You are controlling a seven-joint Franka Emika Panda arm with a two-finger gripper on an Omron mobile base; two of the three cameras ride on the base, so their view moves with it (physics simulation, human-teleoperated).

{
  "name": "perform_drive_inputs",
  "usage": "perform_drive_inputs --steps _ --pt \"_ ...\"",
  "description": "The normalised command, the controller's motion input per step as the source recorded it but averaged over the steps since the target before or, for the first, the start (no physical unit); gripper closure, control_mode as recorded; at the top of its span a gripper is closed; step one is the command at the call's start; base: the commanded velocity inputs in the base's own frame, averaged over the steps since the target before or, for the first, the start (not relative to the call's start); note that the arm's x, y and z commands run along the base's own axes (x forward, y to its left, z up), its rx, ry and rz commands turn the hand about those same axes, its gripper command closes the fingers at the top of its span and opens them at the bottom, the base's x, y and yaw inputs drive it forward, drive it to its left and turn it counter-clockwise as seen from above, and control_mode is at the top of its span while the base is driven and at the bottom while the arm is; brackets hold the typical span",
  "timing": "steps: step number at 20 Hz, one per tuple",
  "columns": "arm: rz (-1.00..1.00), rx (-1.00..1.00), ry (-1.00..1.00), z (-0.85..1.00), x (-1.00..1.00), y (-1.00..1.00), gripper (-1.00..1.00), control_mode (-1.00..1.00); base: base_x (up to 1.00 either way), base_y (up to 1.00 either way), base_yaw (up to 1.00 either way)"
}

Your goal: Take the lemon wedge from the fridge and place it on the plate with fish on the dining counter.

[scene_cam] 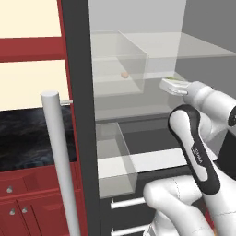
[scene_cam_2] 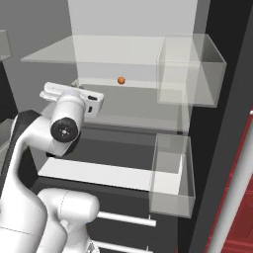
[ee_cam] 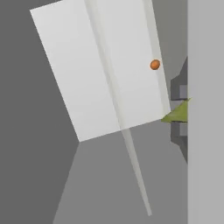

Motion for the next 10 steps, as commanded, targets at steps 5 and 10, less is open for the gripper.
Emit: perform_drive_inputs --steps 5,10 --pt "0.02 0.0 0.01 -0.11 -0.49 0.0 1.0 1.0 -0.4 0.0 0.07" --pt "0.0 0.0 0.0 0.0 0.0 0.0 1.0 1.0 -0.89 0.0 0.2"
